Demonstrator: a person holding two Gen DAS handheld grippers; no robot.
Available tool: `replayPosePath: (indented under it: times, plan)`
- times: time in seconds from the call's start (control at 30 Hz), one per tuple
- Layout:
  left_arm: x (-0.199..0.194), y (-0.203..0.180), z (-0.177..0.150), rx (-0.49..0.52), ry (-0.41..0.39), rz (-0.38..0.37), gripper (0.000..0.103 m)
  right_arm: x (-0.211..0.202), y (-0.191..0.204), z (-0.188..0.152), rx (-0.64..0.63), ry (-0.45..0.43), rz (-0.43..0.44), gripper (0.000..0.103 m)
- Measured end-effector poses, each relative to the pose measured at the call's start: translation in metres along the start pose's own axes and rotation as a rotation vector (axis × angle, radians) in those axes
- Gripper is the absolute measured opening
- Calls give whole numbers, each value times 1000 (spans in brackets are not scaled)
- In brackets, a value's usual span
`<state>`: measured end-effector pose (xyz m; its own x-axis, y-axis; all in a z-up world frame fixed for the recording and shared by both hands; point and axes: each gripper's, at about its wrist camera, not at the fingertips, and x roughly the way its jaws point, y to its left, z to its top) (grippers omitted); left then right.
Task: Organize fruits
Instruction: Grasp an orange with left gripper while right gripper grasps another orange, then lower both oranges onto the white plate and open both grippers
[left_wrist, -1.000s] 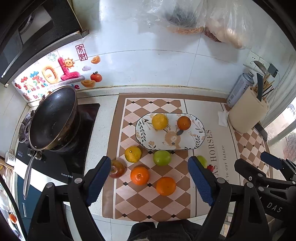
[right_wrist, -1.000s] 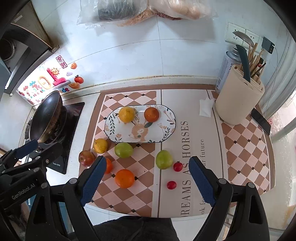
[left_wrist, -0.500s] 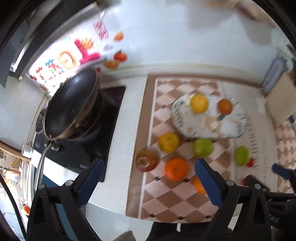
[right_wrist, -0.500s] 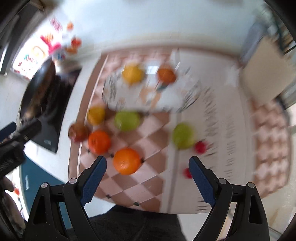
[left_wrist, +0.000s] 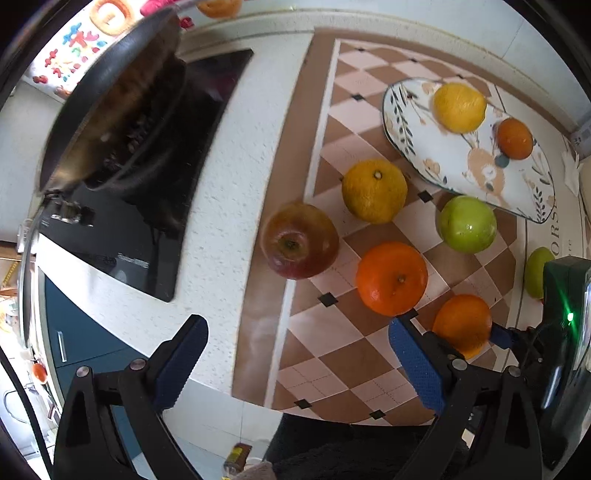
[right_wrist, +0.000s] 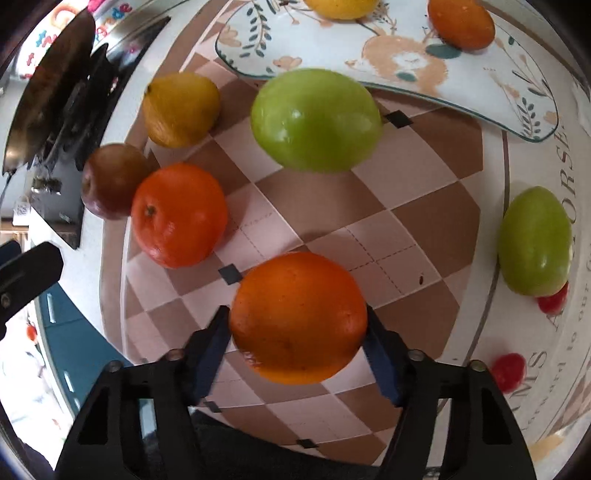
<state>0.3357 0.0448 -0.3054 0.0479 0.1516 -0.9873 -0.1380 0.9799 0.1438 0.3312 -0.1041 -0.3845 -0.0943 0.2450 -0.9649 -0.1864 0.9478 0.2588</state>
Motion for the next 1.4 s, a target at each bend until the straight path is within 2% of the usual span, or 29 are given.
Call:
replayPosePath:
  times: [0.17, 0.43, 0.5, 0.57, 0.7, 0.77, 0.87, 0.93, 1.4]
  plan:
    - [24, -18, 10, 36, 57, -36, 100, -11, -27, -8, 40, -2, -14, 68]
    - [58, -46, 26, 64, 127, -140, 100, -20, -74, -20, 103, 3, -38, 68]
    - [62, -54, 28, 90, 118, -158, 93, -20, -79, -22, 115, 1, -22, 68]
    - [66, -61, 29, 113, 120, -159, 62, -20, -80, -23, 116, 2, -19, 68]
    - [64, -72, 21, 152, 108, -146, 61, -20, -86, -19, 127, 18, -9, 69]
    - [61, -79, 8, 159, 121, -168, 61, -21, -90, -18, 134, 32, 3, 69]
    - [61, -89, -11, 177, 128, -162, 61, -27, -97, -21, 135, 26, 7, 69]
    - [58, -94, -17, 184, 96, -136, 61, -28, -93, -18, 133, 23, 4, 69]
    - [56, -96, -21, 158, 73, -130, 61, -32, -88, -22, 77, -19, -20, 68]
